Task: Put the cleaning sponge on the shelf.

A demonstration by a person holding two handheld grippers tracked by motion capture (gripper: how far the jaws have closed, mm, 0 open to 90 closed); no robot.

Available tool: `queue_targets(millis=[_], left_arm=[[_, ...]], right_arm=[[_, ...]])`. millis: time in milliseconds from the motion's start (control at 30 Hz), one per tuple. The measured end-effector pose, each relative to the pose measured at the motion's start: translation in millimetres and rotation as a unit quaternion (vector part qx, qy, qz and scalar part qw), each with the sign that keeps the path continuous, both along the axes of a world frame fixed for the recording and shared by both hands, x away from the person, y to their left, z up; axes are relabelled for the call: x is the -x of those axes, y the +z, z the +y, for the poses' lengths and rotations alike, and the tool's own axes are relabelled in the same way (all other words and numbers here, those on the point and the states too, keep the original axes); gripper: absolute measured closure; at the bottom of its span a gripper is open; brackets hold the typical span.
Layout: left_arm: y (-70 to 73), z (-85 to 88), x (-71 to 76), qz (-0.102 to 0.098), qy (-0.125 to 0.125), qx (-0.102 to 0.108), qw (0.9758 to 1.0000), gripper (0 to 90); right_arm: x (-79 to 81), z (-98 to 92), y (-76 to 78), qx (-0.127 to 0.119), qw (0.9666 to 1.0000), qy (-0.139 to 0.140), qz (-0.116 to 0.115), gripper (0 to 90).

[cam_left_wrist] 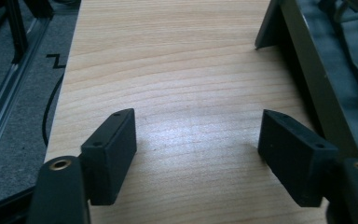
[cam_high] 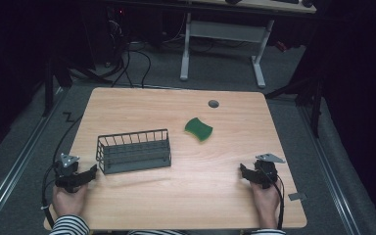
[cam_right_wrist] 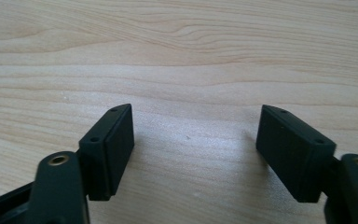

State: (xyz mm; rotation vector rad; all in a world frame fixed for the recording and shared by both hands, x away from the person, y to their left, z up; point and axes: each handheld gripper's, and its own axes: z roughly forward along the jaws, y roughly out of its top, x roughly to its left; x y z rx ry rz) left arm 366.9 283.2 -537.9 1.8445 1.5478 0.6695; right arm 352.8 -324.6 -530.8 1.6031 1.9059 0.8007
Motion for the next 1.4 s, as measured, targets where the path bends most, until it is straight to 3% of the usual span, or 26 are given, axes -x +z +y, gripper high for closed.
queue_targets(millis=[733, 867, 900, 933, 1033, 1067, 1200, 1400], left_arm=[[0.3, -2.1, 0.7, -0.002, -0.014, 0.002, 0.9999, 32.1], [0.6, -2.4, 1.7, -0.002, -0.010, 0.007, 0.9999, 32.5], [0.6, -2.4, 1.7, -0.002, -0.010, 0.007, 0.9999, 31.0], [1.2, -2.1, 4.9, -0.009, -0.011, 0.020, 0.9997, 30.3], [2.1, -2.6, 8.4, -0.014, -0.016, 0.021, 0.9995, 29.9], [2.3, -2.8, 10.3, -0.015, -0.018, 0.022, 0.9995, 29.8], [3.8, -4.0, 17.7, -0.014, -0.030, 0.029, 0.9990, 30.5], [8.3, -11.6, 28.9, -0.016, -0.056, 0.034, 0.9977, 32.7]], right_arm=[[2.5, -1.0, 0.2, 0.000, 1.0000, 0.002, -0.004, 35.1], [2.5, -2.7, 0.8, 0.000, 0.9999, -0.004, -0.009, 47.0], [2.5, -2.7, 0.8, 0.000, 0.9999, -0.004, -0.009, 47.0], [3.2, -3.2, 1.9, -0.001, 0.9999, -0.003, -0.015, 49.0], [5.7, -0.7, 4.9, 0.000, 0.9997, -0.001, -0.026, 49.1], [7.8, 2.0, 8.4, -0.005, 0.9993, 0.007, -0.036, 49.4], [7.6, 7.1, 12.8, -0.023, 0.9989, 0.023, -0.035, 51.1], [4.9, 26.0, 24.2, -0.047, 0.9954, 0.073, -0.040, 56.5]])
